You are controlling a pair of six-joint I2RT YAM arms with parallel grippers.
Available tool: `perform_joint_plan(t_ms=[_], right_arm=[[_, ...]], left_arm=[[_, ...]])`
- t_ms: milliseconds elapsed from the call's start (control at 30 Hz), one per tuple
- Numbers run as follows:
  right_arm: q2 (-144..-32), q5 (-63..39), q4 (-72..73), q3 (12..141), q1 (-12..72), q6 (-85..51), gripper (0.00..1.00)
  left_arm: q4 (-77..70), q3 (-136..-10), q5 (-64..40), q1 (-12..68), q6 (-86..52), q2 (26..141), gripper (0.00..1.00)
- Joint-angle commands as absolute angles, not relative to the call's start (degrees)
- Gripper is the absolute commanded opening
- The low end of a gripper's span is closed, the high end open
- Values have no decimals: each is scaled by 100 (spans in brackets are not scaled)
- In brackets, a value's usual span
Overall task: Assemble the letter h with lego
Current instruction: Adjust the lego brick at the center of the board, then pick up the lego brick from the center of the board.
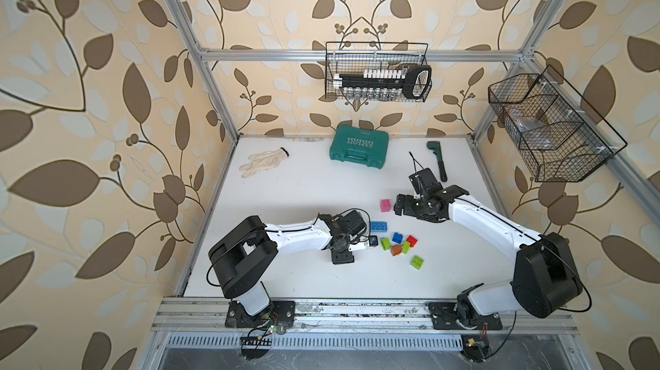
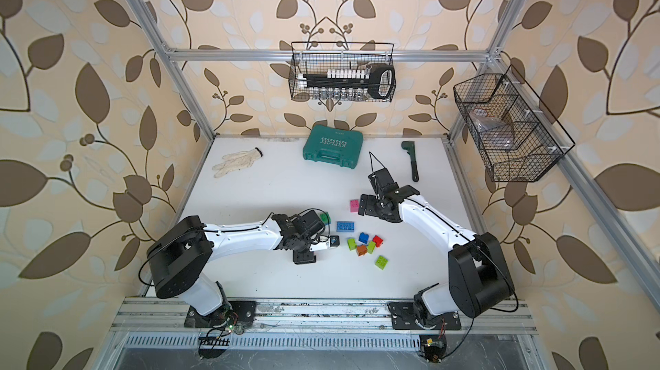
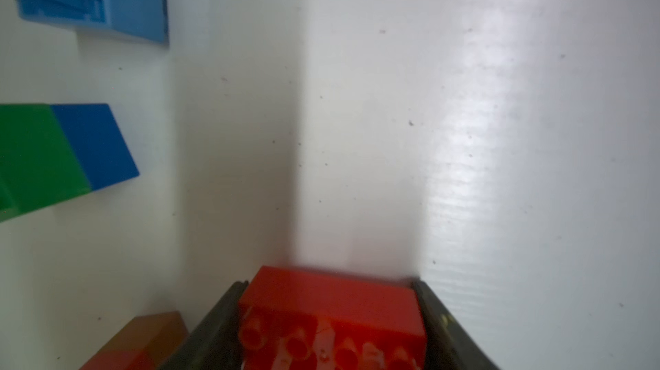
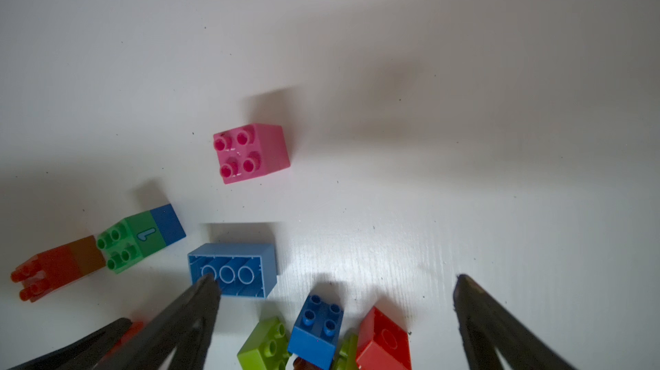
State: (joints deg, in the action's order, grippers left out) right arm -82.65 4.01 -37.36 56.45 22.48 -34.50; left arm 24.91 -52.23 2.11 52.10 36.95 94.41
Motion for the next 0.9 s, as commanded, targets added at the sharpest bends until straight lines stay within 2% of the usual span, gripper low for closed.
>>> perform_joint_plan(t_ms=[0,233,433,633,867], right_arm=[[-8105,360,-4210,5776,2239,-3590,98],[-7915,498,-4847,5752,2232,-3849,98],[-7490,597,-5271,5571,2224,-3997,97],[-7121,20,-5451,5145,2226,-4284,89],[-7455,-550,-5002,4711,2238,-4377,76]], left_arm=[[2291,-5190,710,5224,3946,9849,70],[2624,-5376,511,5221,3850,9457,88],[3363,-5749,-57,4992,3708,8812,97],[4140,-6408,-1045,3800,3377,8389,99],[4315,-6550,-2397,2294,2918,8120,99]])
